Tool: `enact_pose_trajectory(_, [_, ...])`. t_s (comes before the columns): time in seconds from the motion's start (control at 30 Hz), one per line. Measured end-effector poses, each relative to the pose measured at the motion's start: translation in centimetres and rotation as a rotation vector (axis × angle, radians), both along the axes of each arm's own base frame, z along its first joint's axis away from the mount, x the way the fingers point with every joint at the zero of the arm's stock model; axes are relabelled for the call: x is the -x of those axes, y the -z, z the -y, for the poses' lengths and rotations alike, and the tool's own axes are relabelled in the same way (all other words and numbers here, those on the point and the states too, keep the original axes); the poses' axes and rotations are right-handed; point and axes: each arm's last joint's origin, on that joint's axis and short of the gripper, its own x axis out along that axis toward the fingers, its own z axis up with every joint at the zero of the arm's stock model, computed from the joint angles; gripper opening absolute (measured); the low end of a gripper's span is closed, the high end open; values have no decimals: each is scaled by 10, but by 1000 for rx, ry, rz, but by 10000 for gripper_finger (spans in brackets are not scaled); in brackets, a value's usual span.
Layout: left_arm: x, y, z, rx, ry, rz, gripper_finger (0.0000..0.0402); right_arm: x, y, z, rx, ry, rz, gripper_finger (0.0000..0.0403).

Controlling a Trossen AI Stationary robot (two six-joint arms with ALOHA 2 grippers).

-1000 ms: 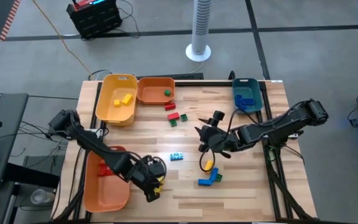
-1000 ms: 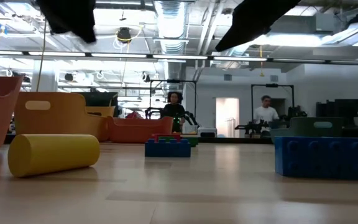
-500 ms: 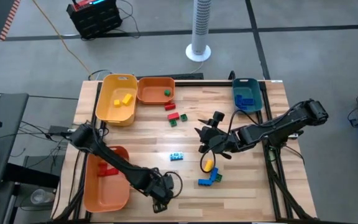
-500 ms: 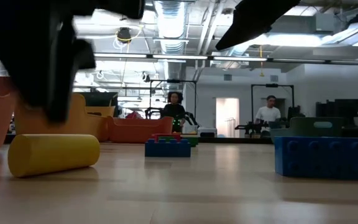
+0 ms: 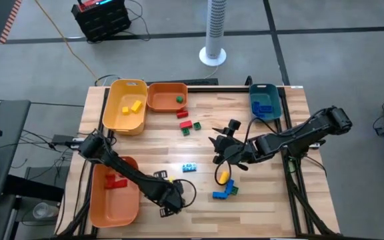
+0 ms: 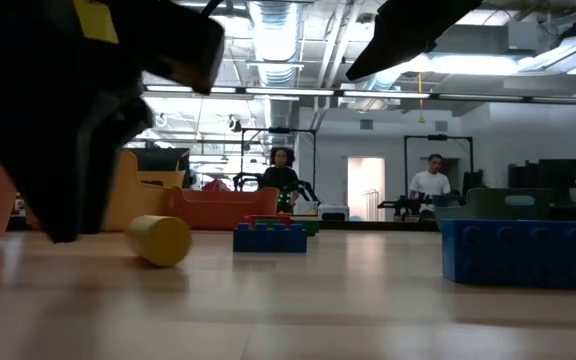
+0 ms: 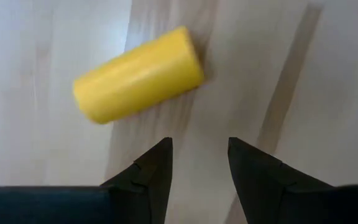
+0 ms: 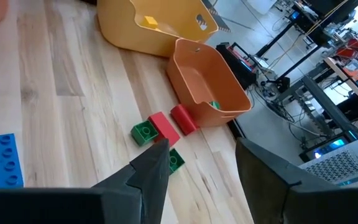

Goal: Sort blocks
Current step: Put the yellow wooden block into the yellow bin

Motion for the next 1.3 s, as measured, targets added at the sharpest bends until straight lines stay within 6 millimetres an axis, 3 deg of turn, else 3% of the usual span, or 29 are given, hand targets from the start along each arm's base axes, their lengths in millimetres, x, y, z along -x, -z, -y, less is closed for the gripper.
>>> enact_pose_trajectory(0.23, [3,-5,6,-77,213,-5,148,0,0,0,0,-1,-1,196])
enact_pose_trajectory(0.5, [1,-22,2,-400,293,78,148,6,0,-5,24,-31,-45,196])
enact_pose_trajectory(0.87, [-28,-20,-24,-433,483,128,160,12,-3,-20,25,-88,-42,196])
enact_pose_trajectory(1.13, [-46,-20,-49,-307,364,172,223,13,-3,-24,30,-101,-44,196])
enact_pose_trajectory(1.3, [-50,-20,-60,-255,309,163,235,13,-3,-24,30,-100,-44,196])
